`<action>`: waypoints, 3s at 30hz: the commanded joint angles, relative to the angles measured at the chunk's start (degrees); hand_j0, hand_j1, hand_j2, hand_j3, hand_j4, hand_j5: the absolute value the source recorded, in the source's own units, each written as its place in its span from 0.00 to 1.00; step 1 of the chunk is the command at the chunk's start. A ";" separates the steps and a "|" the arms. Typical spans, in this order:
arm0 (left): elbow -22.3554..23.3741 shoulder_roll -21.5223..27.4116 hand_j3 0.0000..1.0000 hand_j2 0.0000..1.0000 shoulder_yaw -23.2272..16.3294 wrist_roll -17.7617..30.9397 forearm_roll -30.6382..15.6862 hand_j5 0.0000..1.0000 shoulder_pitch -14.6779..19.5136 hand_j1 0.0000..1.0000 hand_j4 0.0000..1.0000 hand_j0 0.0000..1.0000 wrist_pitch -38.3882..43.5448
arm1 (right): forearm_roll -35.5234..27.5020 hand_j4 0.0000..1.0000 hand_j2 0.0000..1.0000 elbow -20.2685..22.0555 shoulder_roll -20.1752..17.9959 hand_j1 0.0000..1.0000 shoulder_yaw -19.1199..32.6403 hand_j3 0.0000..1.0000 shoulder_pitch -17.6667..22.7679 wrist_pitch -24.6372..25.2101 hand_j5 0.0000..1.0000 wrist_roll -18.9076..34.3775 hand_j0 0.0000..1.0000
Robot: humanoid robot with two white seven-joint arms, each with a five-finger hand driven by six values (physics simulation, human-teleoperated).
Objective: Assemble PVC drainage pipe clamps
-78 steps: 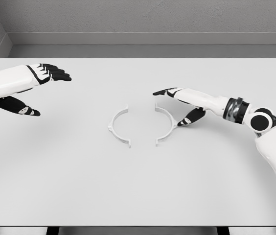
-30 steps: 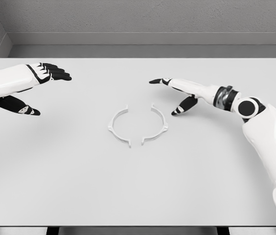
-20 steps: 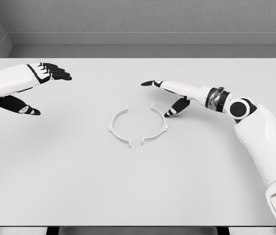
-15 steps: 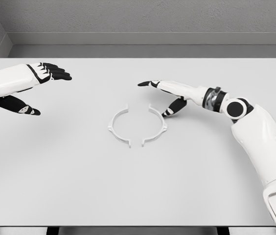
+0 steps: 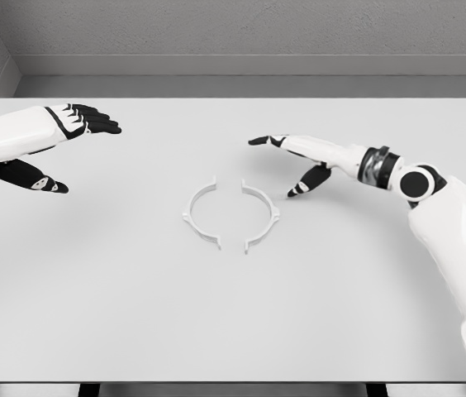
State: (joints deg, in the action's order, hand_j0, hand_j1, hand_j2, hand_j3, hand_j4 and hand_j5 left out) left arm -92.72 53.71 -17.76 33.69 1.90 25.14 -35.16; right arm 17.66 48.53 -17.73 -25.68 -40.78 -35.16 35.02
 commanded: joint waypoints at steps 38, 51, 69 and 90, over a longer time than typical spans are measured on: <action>0.00 0.08 1.00 1.00 0.00 0.33 -0.40 1.00 0.09 1.00 1.00 1.00 0.16 | -0.34 1.00 1.00 23.98 -7.24 1.00 0.54 1.00 11.86 0.16 1.00 -0.02 1.00; 0.00 0.08 1.00 1.00 0.00 0.33 -0.40 1.00 0.09 1.00 1.00 1.00 0.16 | -0.25 1.00 1.00 23.98 -4.60 1.00 0.46 1.00 12.04 0.16 1.00 -0.02 1.00; 0.00 0.08 1.00 1.00 0.09 0.33 -0.40 1.00 0.18 1.00 1.00 1.00 0.16 | 1.33 1.00 1.00 24.07 -1.35 1.00 -0.68 1.00 12.57 0.16 1.00 -0.02 1.00; -0.09 0.08 1.00 1.00 0.09 0.33 -0.40 1.00 0.26 1.00 1.00 1.00 0.16 | 1.33 1.00 1.00 20.65 -1.70 1.00 0.19 1.00 11.43 0.16 1.00 -0.02 1.00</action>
State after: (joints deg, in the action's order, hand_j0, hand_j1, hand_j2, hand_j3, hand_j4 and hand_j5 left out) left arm -92.77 53.74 -17.71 34.04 1.89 25.40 -35.16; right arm 19.44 70.06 -19.39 -25.59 -29.36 -35.15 35.02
